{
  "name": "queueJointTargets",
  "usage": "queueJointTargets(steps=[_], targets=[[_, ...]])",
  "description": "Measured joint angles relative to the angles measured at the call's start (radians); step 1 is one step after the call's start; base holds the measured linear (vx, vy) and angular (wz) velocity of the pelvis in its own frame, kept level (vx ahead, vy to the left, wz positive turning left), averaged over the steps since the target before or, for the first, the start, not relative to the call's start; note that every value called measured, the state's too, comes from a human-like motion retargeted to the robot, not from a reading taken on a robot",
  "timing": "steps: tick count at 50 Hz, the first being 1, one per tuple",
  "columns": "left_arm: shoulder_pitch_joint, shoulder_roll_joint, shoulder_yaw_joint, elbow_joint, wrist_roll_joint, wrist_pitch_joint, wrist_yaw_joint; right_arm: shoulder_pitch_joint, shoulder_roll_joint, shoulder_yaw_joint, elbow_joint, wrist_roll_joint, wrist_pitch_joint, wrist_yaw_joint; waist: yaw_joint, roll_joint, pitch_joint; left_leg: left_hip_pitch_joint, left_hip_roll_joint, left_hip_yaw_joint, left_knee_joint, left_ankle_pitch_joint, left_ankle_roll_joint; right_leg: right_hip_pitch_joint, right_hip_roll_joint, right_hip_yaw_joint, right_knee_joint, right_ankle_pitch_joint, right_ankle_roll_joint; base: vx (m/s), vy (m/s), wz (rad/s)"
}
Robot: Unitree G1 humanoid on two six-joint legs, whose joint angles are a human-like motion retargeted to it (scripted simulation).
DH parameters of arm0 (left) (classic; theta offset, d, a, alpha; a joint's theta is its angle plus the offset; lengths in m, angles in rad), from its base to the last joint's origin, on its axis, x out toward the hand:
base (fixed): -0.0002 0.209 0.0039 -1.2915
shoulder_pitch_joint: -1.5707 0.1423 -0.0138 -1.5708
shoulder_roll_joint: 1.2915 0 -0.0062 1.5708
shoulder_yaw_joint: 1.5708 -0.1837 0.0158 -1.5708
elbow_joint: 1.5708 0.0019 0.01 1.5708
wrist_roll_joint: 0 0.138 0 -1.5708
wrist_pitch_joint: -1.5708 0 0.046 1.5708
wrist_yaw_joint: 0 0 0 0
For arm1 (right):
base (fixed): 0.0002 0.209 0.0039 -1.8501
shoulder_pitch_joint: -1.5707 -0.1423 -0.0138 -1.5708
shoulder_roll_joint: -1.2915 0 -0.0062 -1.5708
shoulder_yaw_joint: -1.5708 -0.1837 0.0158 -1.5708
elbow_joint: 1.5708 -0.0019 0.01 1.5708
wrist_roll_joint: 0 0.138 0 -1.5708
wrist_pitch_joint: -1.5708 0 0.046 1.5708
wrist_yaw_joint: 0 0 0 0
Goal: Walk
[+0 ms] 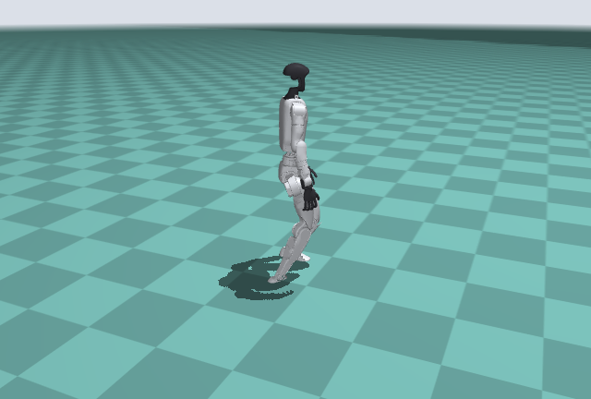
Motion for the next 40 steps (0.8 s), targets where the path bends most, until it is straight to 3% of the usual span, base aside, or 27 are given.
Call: queueJointTargets(steps=[8,14,28,32,35,40], targets=[[-0.018,-0.017,-0.002,0.013,0.015,0.03,-0.021,-0.019,-0.004,-0.026,0.004,0.051,0.001,-0.002,0.022,0.042,0.064,-0.26,0.257,0.484,0.253,-0.069,0.129,-0.026,-0.022,-0.236,-0.029,-0.033,-0.054,-0.08,-0.08,3.19],[-0.036,-0.019,0.015,0.034,-0.009,0.055,-0.035,-0.077,-0.012,-0.032,-0.001,0.084,-0.003,-0.004,0.021,0.045,0.075,-0.337,0.345,0.687,0.273,-0.104,0.195,-0.055,-0.085,-0.388,-0.076,-0.046,-0.088,-0.03,0.07,3.15],[-0.072,-0.044,0.033,0.043,-0.065,0.058,-0.002,-0.227,-0.032,-0.018,-0.073,0.048,-0.032,-0.052,0.072,0.023,0.156,-0.406,0.488,0.925,0.001,-0.127,0.206,0.018,-0.248,-0.657,-0.079,-0.202,-0.104,0.11,0.24,2.13],[-0.082,-0.051,0.031,0.041,-0.081,0.053,0.007,-0.261,-0.026,-0.012,-0.073,0.038,-0.035,-0.054,0.082,0.016,0.152,-0.408,0.496,0.971,-0.13,-0.079,0.192,0.056,-0.269,-0.693,-0.079,-0.235,-0.091,0.32,0.31,1.63],[-0.087,-0.063,0.022,0.041,-0.103,0.052,0.007,-0.269,-0.015,-0.013,-0.058,0.049,-0.035,-0.054,0.059,-0.013,0.16,-0.377,0.41,0.982,-0.182,-0.023,0.197,0.085,-0.264,-0.529,-0.011,-0.277,-0.054,0.44,0.29,2.21],[-0.086,-0.076,0.001,0.048,-0.15,0.049,-0.004,-0.247,0.011,-0.016,-0.018,0.086,-0.026,-0.044,0.059,-0.052,0.148,-0.312,0.28,0.945,-0.203,0.073,0.21,0.131,-0.341,-0.52,0.092,-0.15,-0.002,0.54,0.17,1.69]])
